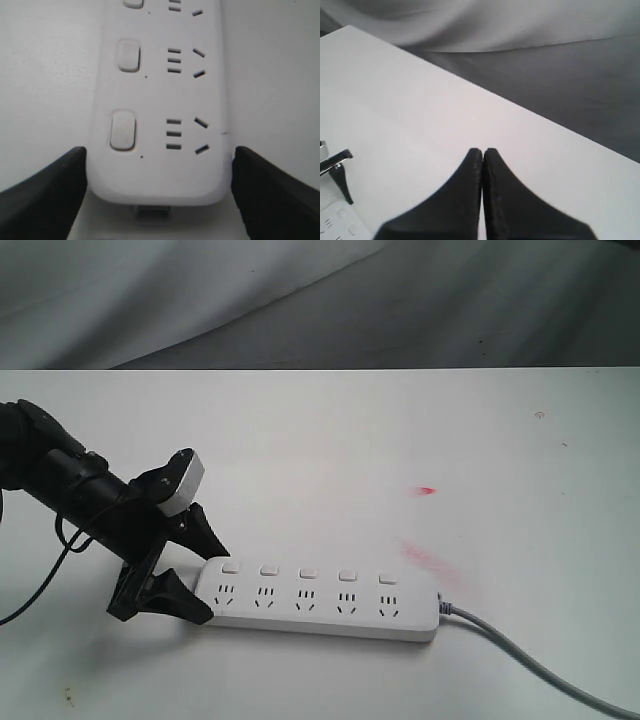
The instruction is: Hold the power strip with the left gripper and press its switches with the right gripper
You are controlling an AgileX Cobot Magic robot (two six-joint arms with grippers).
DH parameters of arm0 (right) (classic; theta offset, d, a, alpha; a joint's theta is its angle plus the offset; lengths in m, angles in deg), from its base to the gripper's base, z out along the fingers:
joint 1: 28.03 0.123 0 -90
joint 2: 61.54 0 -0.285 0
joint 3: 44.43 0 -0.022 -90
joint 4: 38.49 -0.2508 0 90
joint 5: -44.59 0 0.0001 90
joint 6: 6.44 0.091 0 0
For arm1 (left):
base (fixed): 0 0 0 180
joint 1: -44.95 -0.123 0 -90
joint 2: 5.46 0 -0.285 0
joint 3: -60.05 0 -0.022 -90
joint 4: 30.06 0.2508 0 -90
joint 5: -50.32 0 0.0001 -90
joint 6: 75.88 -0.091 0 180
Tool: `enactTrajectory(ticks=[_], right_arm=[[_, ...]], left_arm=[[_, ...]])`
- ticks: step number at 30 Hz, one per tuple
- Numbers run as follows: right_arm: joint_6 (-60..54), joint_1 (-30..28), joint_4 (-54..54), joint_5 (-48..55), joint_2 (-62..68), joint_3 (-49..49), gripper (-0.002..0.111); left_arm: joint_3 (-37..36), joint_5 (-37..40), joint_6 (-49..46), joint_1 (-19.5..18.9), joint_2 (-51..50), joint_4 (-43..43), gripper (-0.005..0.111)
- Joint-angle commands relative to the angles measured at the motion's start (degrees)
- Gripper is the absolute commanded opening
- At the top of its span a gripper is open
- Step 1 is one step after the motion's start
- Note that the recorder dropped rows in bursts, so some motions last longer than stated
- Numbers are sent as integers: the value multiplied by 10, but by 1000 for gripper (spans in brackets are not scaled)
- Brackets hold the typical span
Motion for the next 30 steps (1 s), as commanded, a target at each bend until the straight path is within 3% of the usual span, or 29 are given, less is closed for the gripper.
enactTrajectory(ticks=[1, 6, 21, 24, 30], right_arm=[[-82, -4, -67, 60, 85, -26, 0], [-116, 29, -74, 57, 163, -26, 0], [-254, 211, -75, -19, 323, -26, 2], [-256, 239, -82, -19, 338, -26, 17], [-262, 279, -116, -55, 349, -26, 73]], left_arm=[[1, -7, -4, 1, -2, -7, 47], [1, -6, -4, 1, -2, -7, 47], [1, -6, -4, 1, -2, -7, 47], [1, -6, -4, 1, -2, -7, 47], [1, -6, -4, 1, -2, -7, 47]])
